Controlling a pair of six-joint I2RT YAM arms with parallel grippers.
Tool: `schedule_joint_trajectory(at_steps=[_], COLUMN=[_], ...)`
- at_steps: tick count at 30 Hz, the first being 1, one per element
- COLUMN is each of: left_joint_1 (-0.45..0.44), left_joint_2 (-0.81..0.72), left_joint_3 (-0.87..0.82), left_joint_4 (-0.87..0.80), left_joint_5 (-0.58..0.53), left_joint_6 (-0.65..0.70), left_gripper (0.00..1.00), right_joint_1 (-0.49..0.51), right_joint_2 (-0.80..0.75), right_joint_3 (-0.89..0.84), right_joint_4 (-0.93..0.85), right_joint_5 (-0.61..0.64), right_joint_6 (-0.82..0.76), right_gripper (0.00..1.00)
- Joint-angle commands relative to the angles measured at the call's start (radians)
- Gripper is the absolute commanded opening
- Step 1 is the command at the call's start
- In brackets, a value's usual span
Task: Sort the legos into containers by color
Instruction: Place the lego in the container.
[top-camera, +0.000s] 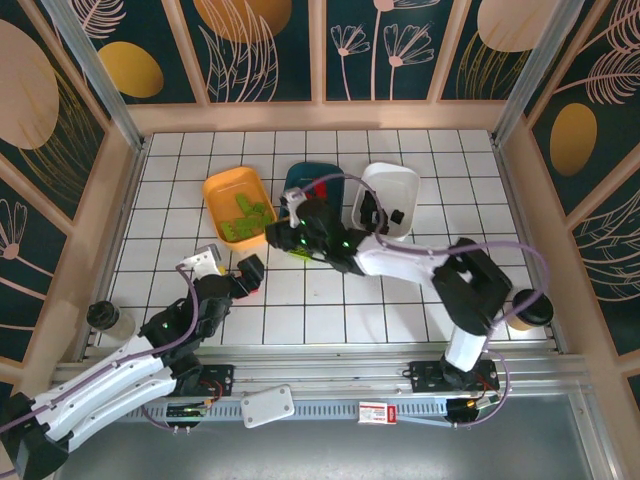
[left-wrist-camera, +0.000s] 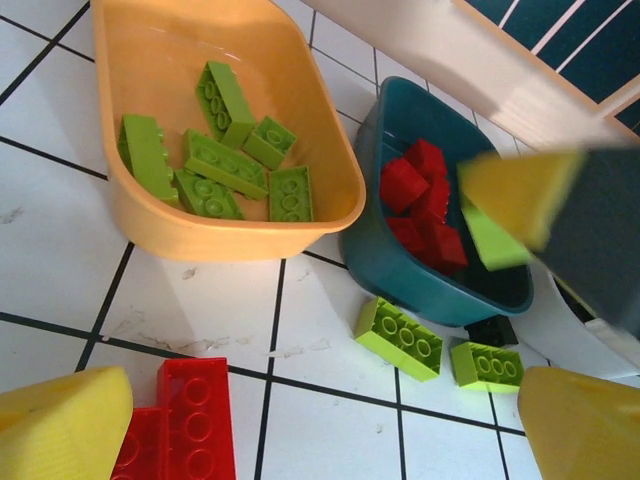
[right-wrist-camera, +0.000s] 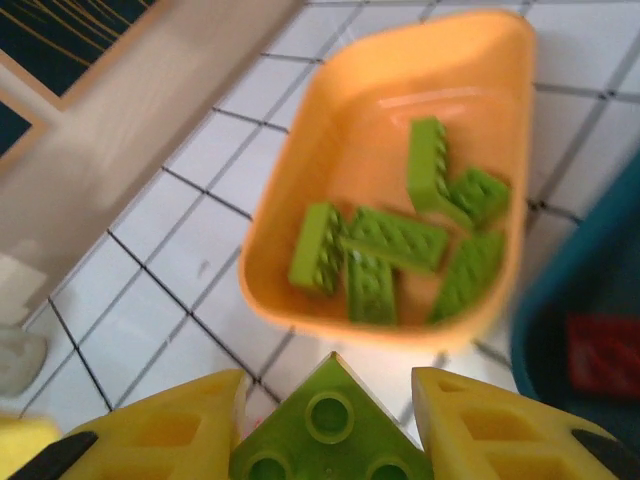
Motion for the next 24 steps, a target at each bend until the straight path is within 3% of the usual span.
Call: schedule_joint_trajectory(at_steps=[1, 4, 5, 7, 9, 15, 19, 24], left_joint_1=[0.004, 0.004, 0.003, 0.004, 0.004, 0.015, 0.115, 0.232], left_joint_2=[-0.006, 0.013, 0.021, 0.036, 0.056, 0.185, 0.313, 0.462], left_joint_3=[-0.015, -0.008, -0.008, -0.010, -0.012, -0.019, -0.052, -0.053], left_joint_4=[-0.038, -0.051, -0.049, -0.043, -0.033, 0.042, 0.134, 0.244], left_joint_5=[-0.018, -0.006, 0.001, 0.015, 0.029, 0.069, 0.172, 0.269], left_joint_6=[-0.023, -0.023, -0.021, -0.017, -0.011, 0.008, 0.024, 0.065], left_gripper=[0.99, 0.98, 0.99, 0.99, 0.98, 0.96, 0.94, 0.82], right_joint_1=[-0.041, -0.062, -0.068, -0.073, -0.076, -0.097, -0.100, -0.099], right_joint_2=[0.132, 0.246, 0.281, 0.331, 0.352, 0.215, 0.064, -0.123], right_joint_3=[0.157, 0.294, 0.346, 0.421, 0.460, 0.280, 0.093, -0.121], right_joint_4=[-0.020, -0.044, -0.063, -0.101, -0.119, -0.006, 0.057, 0.100], right_joint_5=[-0.108, -0.163, -0.177, -0.187, -0.173, -0.151, -0.131, -0.099], right_joint_6=[-0.013, 0.010, 0.011, 0.008, 0.007, 0.035, 0.034, 0.036], right_gripper=[0.28, 0.31, 0.37, 0.61, 0.68, 0.71, 0.70, 0.71])
